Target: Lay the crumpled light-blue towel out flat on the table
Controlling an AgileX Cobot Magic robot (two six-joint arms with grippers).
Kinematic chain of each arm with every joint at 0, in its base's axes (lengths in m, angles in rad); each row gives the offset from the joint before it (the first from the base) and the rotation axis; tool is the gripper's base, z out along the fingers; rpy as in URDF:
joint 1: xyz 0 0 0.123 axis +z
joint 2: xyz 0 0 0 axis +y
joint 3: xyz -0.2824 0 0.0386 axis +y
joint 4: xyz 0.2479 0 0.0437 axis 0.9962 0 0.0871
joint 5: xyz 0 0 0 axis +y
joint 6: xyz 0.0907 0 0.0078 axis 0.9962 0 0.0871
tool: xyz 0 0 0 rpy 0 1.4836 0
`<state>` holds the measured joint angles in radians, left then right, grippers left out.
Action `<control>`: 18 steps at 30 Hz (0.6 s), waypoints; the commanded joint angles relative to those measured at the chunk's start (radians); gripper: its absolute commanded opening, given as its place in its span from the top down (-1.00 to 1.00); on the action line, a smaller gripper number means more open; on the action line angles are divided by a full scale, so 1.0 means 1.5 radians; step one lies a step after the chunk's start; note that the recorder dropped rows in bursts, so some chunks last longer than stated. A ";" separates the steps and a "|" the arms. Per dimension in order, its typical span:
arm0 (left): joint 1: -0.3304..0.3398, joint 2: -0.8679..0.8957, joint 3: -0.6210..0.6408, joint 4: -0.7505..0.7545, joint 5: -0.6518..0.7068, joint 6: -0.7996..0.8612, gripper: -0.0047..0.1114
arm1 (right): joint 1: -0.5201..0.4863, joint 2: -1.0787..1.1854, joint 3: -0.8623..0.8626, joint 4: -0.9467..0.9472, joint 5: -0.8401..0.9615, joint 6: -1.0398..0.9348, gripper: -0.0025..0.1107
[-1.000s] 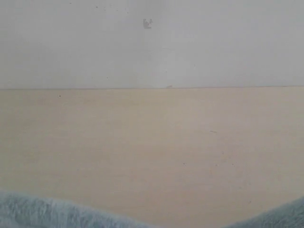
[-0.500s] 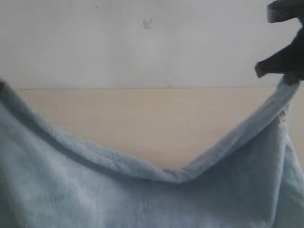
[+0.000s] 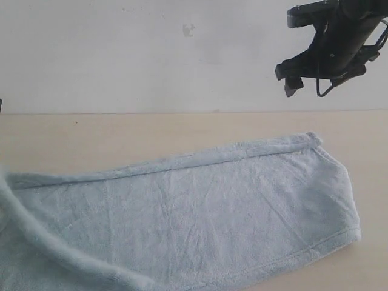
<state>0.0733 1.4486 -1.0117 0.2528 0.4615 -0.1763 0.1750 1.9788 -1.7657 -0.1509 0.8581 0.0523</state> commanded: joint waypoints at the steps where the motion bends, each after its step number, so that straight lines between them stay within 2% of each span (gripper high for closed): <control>1: 0.003 -0.002 -0.003 -0.035 0.068 0.004 -0.46 | -0.004 -0.025 -0.001 -0.023 0.083 -0.035 -0.20; 5: 0.002 -0.036 0.024 -0.137 0.156 0.110 -0.29 | -0.004 -0.056 0.075 -0.013 0.119 -0.076 0.27; 8: -0.003 -0.078 0.050 -0.238 0.199 0.208 -0.03 | -0.004 -0.074 0.147 -0.012 0.101 -0.091 0.87; 9: -0.005 -0.093 0.057 -0.271 0.211 0.241 0.06 | -0.004 -0.079 0.171 -0.012 0.092 -0.094 0.95; 14: -0.010 -0.132 0.086 -0.347 0.251 0.305 0.38 | -0.004 -0.095 0.258 -0.043 0.052 -0.082 0.94; 18: -0.010 -0.126 0.121 -0.346 0.265 0.309 0.43 | -0.004 -0.097 0.280 -0.045 0.047 -0.070 0.94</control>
<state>0.0617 1.2547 -0.8676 -0.2531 0.8374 0.2671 0.1711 1.8516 -1.3619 -0.2109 0.9481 -0.0637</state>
